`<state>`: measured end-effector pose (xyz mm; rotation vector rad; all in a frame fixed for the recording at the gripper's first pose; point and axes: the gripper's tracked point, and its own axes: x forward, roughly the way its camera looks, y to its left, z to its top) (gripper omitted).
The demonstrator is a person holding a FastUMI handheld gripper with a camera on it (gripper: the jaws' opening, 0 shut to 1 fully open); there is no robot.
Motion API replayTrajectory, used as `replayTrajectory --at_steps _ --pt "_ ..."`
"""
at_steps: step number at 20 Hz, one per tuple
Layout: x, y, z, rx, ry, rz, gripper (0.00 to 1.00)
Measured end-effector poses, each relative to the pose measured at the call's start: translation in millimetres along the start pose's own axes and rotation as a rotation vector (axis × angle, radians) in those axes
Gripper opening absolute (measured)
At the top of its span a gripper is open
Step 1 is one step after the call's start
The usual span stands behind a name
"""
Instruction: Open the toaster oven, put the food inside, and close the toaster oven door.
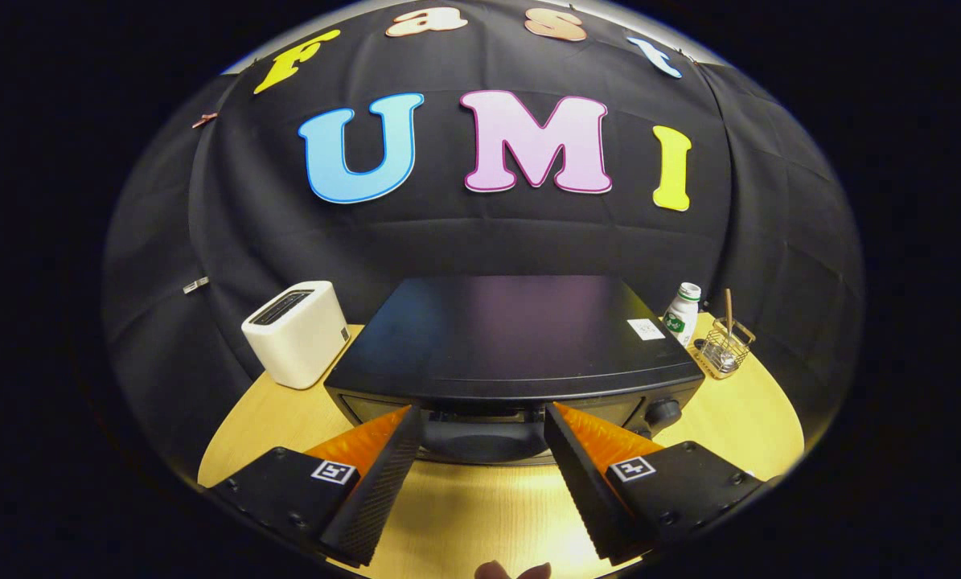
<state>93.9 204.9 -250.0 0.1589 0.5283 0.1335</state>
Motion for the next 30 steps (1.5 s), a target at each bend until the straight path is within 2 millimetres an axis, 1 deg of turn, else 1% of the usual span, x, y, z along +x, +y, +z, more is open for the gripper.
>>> replayTrajectory --at_steps 2,3,4,5,6,7,8,9,11,13,17,25,30 --pt "7 1 -6 0.008 0.024 -0.017 0.99" --pt "8 1 -3 0.006 0.012 -0.027 0.99" --pt "14 2 -1 -0.001 0.006 -0.031 0.99" --pt "17 2 -4 -0.013 0.017 -0.036 0.98" --pt "19 2 -1 -0.019 0.012 -0.04 0.98" --pt "23 0 -6 -0.01 0.034 -0.061 0.99" --pt "26 0 -4 0.003 0.026 -0.069 0.98" --pt "21 2 -5 -0.003 0.029 -0.073 0.99" --pt "21 0 -6 -0.017 0.006 -0.08 0.99" --pt "16 1 -11 -0.007 -0.003 -0.08 0.99" --pt "-5 3 -26 -0.016 0.004 -0.083 0.99" --pt "-34 2 -71 -0.037 0.06 -0.09 0.98" --pt "-45 1 -98 -0.037 0.117 -0.083 0.99"
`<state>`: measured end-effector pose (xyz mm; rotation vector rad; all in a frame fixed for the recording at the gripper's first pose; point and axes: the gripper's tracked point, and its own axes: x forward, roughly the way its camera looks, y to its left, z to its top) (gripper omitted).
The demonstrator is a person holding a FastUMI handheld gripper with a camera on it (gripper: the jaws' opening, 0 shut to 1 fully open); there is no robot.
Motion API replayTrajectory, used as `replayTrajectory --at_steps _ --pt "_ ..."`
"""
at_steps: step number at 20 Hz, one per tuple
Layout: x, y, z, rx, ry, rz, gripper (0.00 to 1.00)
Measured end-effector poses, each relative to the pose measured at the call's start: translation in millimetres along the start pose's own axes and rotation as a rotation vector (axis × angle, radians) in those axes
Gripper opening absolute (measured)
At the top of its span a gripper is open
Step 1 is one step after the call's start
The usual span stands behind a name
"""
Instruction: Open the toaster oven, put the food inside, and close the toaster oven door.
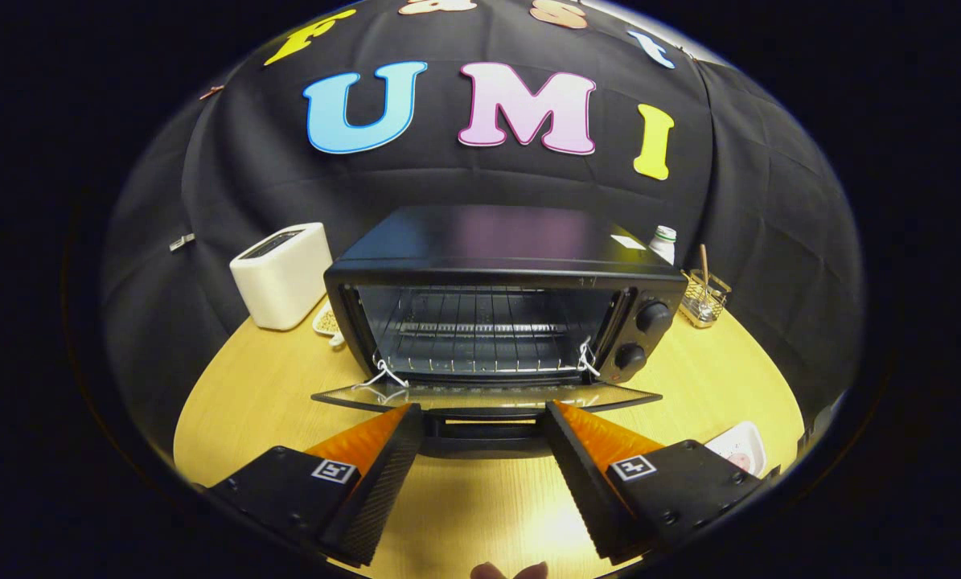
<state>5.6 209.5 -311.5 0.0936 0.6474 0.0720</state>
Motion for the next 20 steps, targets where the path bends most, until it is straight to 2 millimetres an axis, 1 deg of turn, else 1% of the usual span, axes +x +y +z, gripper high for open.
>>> replayTrajectory --at_steps 2,5,8,11,13,15,20 --pt "-2 0 -13 -0.004 0.03 0.0 0.98" --pt "-5 2 -39 -0.006 0.081 0.004 0.99" --pt "-3 2 -69 -0.03 0.155 0.017 0.98" --pt "-3 -4 -94 -0.043 0.221 0.034 0.99" --pt "-5 -10 -103 -0.05 0.241 0.039 0.99" --pt "-6 -14 -106 -0.062 0.25 0.048 0.99" --pt "-19 -14 -104 -0.092 0.251 0.118 0.99"
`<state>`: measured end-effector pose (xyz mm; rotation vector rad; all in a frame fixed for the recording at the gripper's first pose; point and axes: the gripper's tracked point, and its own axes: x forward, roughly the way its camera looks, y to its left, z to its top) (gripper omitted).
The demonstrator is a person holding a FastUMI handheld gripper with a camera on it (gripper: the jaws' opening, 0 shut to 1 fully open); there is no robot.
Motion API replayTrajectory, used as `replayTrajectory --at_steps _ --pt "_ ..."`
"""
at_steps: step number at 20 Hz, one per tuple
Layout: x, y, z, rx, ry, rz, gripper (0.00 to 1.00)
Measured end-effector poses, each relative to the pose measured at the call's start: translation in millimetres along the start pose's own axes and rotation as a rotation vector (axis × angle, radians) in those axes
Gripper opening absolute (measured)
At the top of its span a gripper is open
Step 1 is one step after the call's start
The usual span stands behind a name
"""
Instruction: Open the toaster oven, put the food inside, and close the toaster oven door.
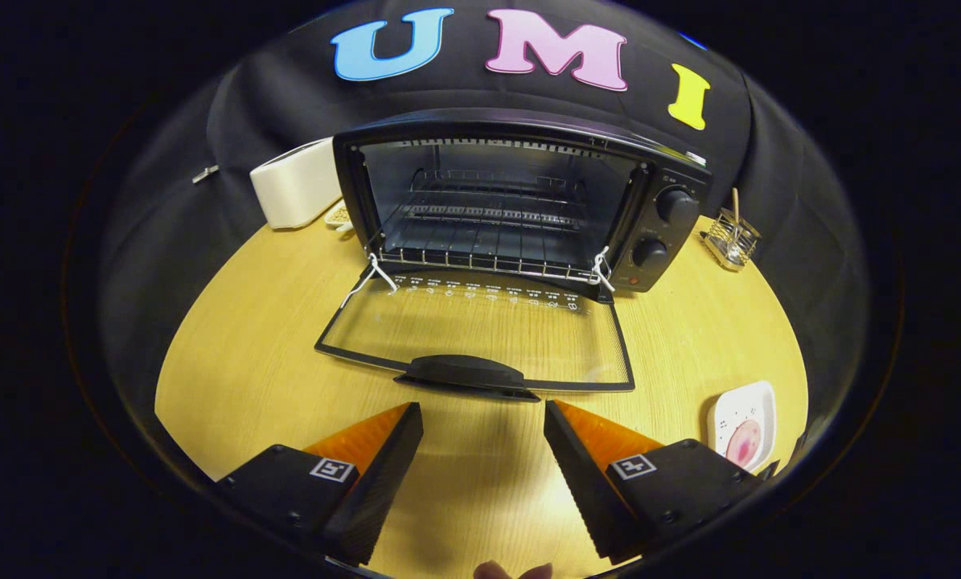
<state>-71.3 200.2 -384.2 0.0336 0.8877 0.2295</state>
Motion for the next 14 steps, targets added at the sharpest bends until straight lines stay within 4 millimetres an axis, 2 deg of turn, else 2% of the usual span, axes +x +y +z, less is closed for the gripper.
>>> replayTrajectory --at_steps 4,7,11,14 --pt "-23 -1 2 -0.014 0.002 0.084 0.99" --pt "-46 -13 5 -0.015 0.01 0.137 0.99" --pt "-73 -43 8 -0.014 0.037 0.196 0.99" --pt "-89 -77 5 0.007 0.078 0.228 0.98"
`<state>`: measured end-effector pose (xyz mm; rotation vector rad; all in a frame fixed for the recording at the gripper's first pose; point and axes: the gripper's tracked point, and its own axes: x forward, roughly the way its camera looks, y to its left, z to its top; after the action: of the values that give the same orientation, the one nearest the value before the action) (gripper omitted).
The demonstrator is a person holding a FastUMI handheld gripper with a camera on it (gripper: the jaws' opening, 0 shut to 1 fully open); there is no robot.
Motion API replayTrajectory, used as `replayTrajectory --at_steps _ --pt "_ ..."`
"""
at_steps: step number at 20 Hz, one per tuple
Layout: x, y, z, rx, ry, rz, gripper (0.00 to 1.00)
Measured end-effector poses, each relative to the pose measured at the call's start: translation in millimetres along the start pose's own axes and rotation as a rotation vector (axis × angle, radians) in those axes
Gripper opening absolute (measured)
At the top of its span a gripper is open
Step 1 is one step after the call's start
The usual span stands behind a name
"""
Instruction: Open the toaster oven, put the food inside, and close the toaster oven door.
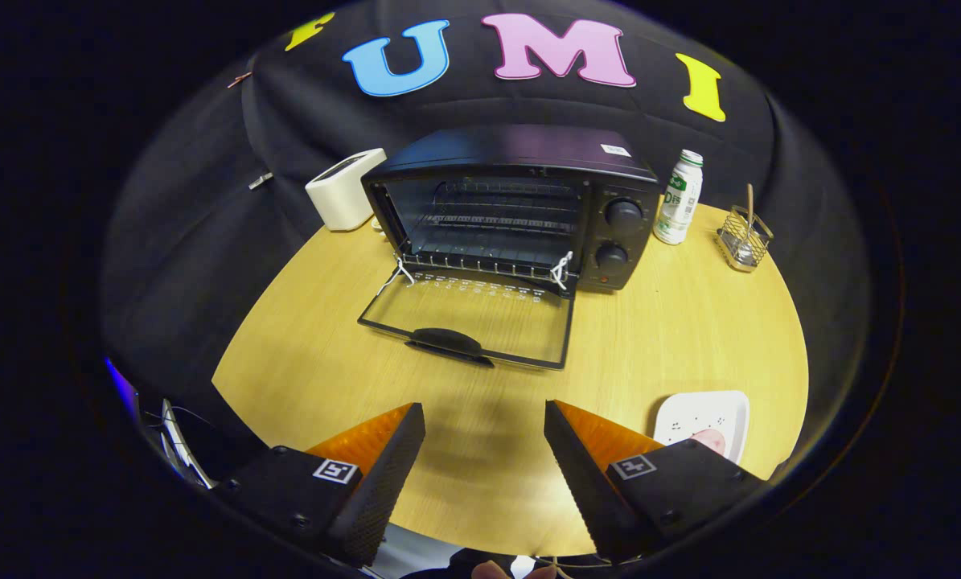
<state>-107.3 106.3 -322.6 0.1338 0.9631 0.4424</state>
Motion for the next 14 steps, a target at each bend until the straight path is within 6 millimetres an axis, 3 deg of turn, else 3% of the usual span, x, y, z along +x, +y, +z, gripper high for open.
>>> replayTrajectory --at_steps 9,14 --pt "-49 -128 -23 0.081 0.145 -0.005 0.99" --pt "-39 -214 -47 0.113 0.253 -0.052 0.98"
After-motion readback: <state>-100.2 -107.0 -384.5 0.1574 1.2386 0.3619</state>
